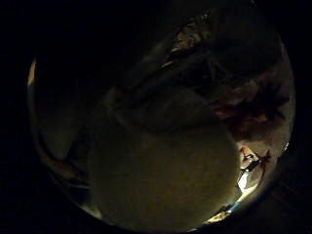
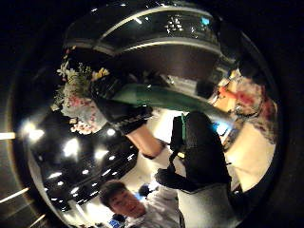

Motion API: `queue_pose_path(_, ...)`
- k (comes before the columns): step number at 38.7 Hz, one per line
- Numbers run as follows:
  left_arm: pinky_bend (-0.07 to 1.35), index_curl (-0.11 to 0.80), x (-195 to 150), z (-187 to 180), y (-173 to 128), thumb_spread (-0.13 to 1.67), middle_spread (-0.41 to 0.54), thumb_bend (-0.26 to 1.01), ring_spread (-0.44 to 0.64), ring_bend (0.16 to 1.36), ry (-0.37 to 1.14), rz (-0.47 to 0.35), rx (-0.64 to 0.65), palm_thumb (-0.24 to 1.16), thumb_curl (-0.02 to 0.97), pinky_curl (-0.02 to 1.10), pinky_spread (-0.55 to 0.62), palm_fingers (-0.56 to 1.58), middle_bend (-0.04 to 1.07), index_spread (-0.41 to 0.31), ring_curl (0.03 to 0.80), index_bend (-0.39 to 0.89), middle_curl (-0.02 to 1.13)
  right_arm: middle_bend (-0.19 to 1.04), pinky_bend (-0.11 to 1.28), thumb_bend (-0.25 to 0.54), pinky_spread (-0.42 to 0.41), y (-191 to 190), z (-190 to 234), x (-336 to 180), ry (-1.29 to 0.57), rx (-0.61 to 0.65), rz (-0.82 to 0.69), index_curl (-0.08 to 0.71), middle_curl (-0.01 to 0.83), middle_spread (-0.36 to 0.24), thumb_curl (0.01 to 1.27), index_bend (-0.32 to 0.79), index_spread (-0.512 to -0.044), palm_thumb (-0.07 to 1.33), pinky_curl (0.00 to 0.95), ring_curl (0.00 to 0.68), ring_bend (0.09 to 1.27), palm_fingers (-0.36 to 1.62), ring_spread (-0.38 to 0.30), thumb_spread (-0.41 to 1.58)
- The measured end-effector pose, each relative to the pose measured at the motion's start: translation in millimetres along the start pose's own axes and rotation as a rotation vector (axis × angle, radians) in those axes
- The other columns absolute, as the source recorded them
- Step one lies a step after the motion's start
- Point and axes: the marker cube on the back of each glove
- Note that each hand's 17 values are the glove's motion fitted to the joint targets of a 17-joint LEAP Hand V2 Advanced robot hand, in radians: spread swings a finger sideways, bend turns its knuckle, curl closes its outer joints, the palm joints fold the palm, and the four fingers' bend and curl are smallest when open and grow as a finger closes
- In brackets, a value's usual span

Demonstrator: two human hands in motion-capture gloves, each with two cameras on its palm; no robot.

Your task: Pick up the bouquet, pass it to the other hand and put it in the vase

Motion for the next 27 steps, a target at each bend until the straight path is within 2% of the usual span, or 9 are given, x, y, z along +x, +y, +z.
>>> queue_pose_path(4, 0.65, 0.558, 7.4, -11.0, -10.1, 0.38, -0.328, -0.03, -0.36, 0.87, 0.004, 0.010, 0.040, 0.82, 0.669, 0.51, -0.39, 1.42, 0.76, -0.362, 0.495, 0.54, 0.58, 0.50, 0.46, -0.037, -0.012, -5.5, -20.3, 7.7, 0.137, -0.018, -0.020, 0.468, 0.490, -0.097, 0.50, 0.16, -0.280, 0.65, 0.459, 0.438, 0.65, 0.53, -0.119, 1.06)
queue_pose_path(5, 0.65, 0.560, 7.1, -13.4, -11.5, 0.38, -0.328, -0.03, -0.36, 0.88, 0.003, 0.010, 0.047, 0.82, 0.674, 0.51, -0.39, 1.41, 0.77, -0.364, 0.496, 0.54, 0.58, 0.51, 0.46, -0.029, -0.027, -5.6, -23.1, 6.3, 0.152, -0.027, -0.021, 0.472, 0.490, -0.096, 0.49, 0.18, -0.268, 0.65, 0.454, 0.444, 0.67, 0.68, -0.123, 1.07)
queue_pose_path(6, 0.66, 0.562, 6.3, -15.9, -13.2, 0.38, -0.329, -0.03, -0.36, 0.88, 0.002, 0.012, 0.055, 0.82, 0.678, 0.51, -0.39, 1.41, 0.77, -0.365, 0.497, 0.54, 0.58, 0.47, 0.41, -0.050, 0.011, -5.6, -25.8, 4.3, 0.161, -0.035, -0.018, 0.429, 0.464, -0.090, 0.48, 0.12, -0.305, 0.61, 0.415, 0.386, 0.56, 0.44, -0.109, 1.07)
queue_pose_path(8, 0.66, 0.566, 3.0, -21.0, -17.4, 0.37, -0.330, -0.03, -0.37, 0.88, -0.001, 0.021, 0.069, 0.82, 0.687, 0.51, -0.39, 1.41, 0.77, -0.363, 0.499, 0.54, 0.58, 0.40, 0.45, -0.061, 0.030, -6.2, -31.7, 1.6, 0.160, -0.043, -0.006, 0.434, 0.450, -0.087, 0.47, 0.12, -0.331, 0.55, 0.452, 0.403, 0.52, 0.25, -0.090, 1.08)
queue_pose_path(13, 0.67, 0.574, -24.4, -27.8, -32.1, 0.36, -0.332, -0.03, -0.37, 0.89, -0.015, 0.057, 0.095, 0.82, 0.707, 0.51, -0.39, 1.40, 0.78, -0.364, 0.501, 0.55, 0.59, 0.29, 0.45, -0.054, 0.081, -9.8, -44.6, 2.6, 0.177, -0.028, -0.029, 0.384, 0.404, -0.087, 0.44, 0.10, -0.382, 0.47, 0.428, 0.364, 0.44, 0.01, -0.073, 1.10)
queue_pose_path(16, 0.67, 0.578, -37.5, -29.5, -35.7, 0.35, -0.332, -0.03, -0.37, 0.89, -0.008, 0.060, 0.105, 0.81, 0.716, 0.52, -0.39, 1.40, 0.78, -0.364, 0.503, 0.55, 0.59, 0.29, 0.44, -0.043, 0.107, -12.2, -48.9, 6.7, 0.206, -0.025, -0.131, 0.349, 0.389, -0.086, 0.43, 0.11, -0.401, 0.44, 0.401, 0.334, 0.42, 0.02, -0.067, 1.11)
queue_pose_path(21, 0.67, 0.582, -53.1, -29.3, -34.8, 0.34, -0.328, -0.03, -0.37, 0.89, 0.017, 0.006, 0.091, 0.81, 0.731, 0.51, -0.39, 1.39, 0.78, -0.367, 0.503, 0.55, 0.59, 0.28, 0.42, -0.030, 0.131, 0.1, -49.9, 10.9, 0.171, -0.006, 0.031, 0.314, 0.376, -0.093, 0.41, 0.12, -0.412, 0.43, 0.375, 0.308, 0.40, 0.04, -0.061, 1.12)
queue_pose_path(25, 0.67, 0.584, -78.6, -29.7, -36.1, 0.33, -0.327, -0.03, -0.37, 0.88, 0.014, 0.020, 0.070, 0.81, 0.742, 0.51, -0.38, 1.39, 0.79, -0.368, 0.503, 0.55, 0.59, 0.28, 0.41, -0.025, 0.141, 1.5, -55.4, 19.7, 0.195, 0.005, 0.027, 0.298, 0.369, -0.095, 0.40, 0.13, -0.416, 0.43, 0.367, 0.303, 0.39, 0.05, -0.052, 1.13)
queue_pose_path(27, 0.67, 0.585, -91.3, -31.8, -33.5, 0.33, -0.328, -0.04, -0.37, 0.88, -0.005, 0.008, 0.065, 0.81, 0.746, 0.51, -0.38, 1.39, 0.79, -0.368, 0.502, 0.55, 0.58, 0.28, 0.39, -0.024, 0.149, -1.4, -58.3, 24.1, 0.216, 0.020, -0.061, 0.295, 0.369, -0.106, 0.40, 0.14, -0.415, 0.43, 0.361, 0.302, 0.39, 0.07, -0.050, 1.13)
